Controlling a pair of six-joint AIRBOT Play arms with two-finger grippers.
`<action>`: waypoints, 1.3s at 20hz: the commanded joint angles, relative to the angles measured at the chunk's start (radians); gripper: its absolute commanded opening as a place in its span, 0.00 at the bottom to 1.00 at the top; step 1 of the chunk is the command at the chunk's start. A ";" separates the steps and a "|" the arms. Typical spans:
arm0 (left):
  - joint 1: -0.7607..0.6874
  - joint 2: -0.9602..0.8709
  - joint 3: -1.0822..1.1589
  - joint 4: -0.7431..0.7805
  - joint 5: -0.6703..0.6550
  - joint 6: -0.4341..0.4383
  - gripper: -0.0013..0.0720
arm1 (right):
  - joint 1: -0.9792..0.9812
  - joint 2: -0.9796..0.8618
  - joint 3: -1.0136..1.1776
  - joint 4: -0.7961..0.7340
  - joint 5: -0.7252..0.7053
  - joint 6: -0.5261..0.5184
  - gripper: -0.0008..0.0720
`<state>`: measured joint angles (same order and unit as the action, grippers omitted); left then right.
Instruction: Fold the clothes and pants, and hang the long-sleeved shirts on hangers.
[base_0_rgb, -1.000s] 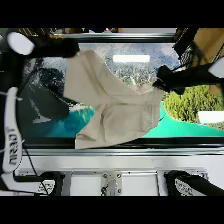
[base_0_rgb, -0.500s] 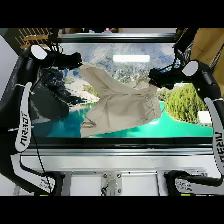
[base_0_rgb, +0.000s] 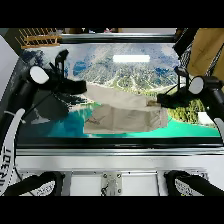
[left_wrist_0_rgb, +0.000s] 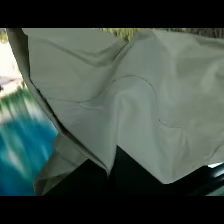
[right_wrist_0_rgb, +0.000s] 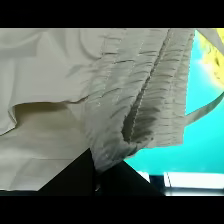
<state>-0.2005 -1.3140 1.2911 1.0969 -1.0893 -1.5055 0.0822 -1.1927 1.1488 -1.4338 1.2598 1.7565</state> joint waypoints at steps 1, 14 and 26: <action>-0.071 0.101 -0.266 0.008 0.040 0.000 0.02 | 0.002 0.060 -0.179 -0.021 -0.005 -0.003 0.04; -0.153 0.122 -0.535 0.007 0.075 -0.002 0.54 | 0.000 0.079 -0.302 0.084 0.059 -0.032 0.83; -0.052 0.344 -0.319 0.002 0.040 -0.040 0.03 | -0.646 0.168 -0.320 0.354 0.050 -0.381 1.00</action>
<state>-0.2386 -1.0321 0.9783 1.1030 -1.1122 -1.5280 -0.3912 -0.9741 0.8864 -1.2049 1.3552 1.4986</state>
